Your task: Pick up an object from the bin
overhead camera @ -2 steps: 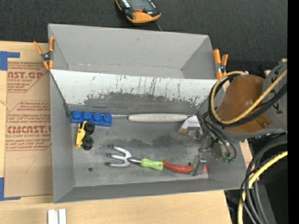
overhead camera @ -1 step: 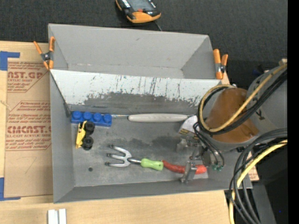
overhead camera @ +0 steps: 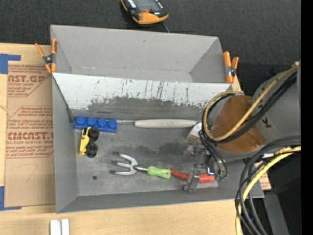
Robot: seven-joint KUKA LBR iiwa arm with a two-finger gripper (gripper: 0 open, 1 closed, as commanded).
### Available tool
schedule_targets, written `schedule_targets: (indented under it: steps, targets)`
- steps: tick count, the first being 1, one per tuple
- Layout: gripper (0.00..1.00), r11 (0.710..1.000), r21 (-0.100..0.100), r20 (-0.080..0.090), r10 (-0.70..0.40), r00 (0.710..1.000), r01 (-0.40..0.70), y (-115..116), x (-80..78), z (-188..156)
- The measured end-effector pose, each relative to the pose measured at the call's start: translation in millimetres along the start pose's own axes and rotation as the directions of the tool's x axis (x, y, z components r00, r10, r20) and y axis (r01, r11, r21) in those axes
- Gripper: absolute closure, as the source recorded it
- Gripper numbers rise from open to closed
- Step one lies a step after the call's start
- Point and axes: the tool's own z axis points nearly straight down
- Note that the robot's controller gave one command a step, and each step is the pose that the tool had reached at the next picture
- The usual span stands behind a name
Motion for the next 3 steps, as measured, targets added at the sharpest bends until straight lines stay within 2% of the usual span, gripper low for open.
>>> schedule_targets:
  steps: [1,3]
  targets:
    - [1.00,0.996,-0.001,-0.017,-0.085,0.996,0.085,-8.1,-2.8,-6.7]
    - [1.00,0.996,-0.001,-0.018,-0.085,0.996,0.085,-7.7,-2.6,-15.2]
